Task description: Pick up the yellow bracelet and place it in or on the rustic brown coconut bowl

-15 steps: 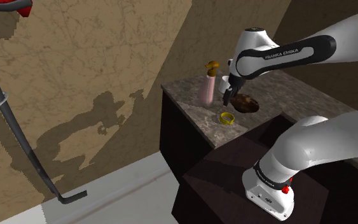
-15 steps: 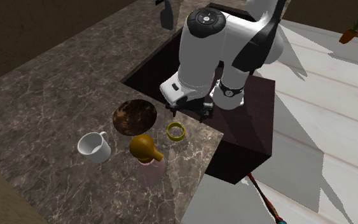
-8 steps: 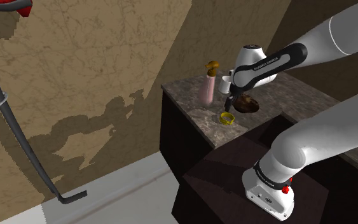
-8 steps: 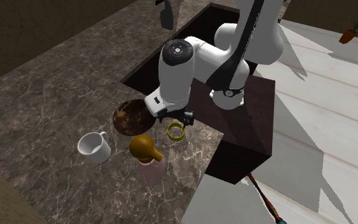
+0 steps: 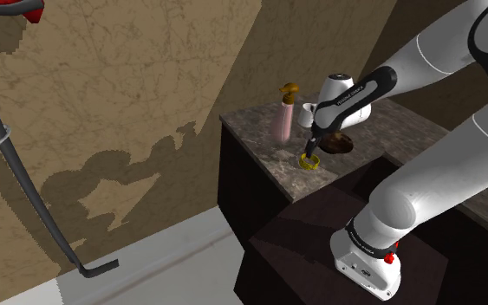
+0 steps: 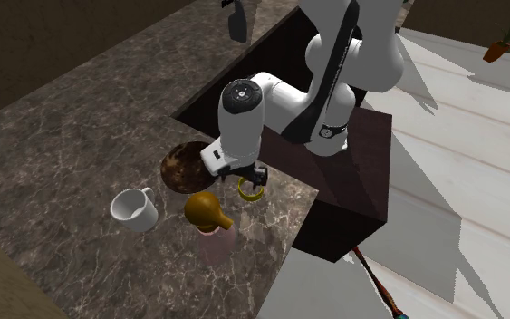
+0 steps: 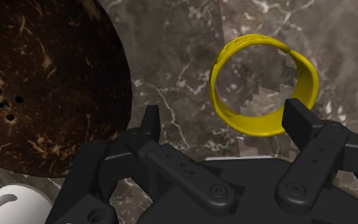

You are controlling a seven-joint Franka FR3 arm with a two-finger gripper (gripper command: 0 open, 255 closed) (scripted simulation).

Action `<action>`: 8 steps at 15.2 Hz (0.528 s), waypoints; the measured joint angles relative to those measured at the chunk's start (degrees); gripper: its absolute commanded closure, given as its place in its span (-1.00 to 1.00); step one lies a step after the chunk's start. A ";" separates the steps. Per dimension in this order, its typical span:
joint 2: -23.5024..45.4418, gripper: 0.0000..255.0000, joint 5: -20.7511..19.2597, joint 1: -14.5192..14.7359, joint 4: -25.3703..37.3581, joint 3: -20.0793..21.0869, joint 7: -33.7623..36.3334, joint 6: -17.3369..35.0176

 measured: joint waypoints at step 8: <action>2.54 -1.00 0.04 -0.04 -0.45 -0.27 -0.04 3.03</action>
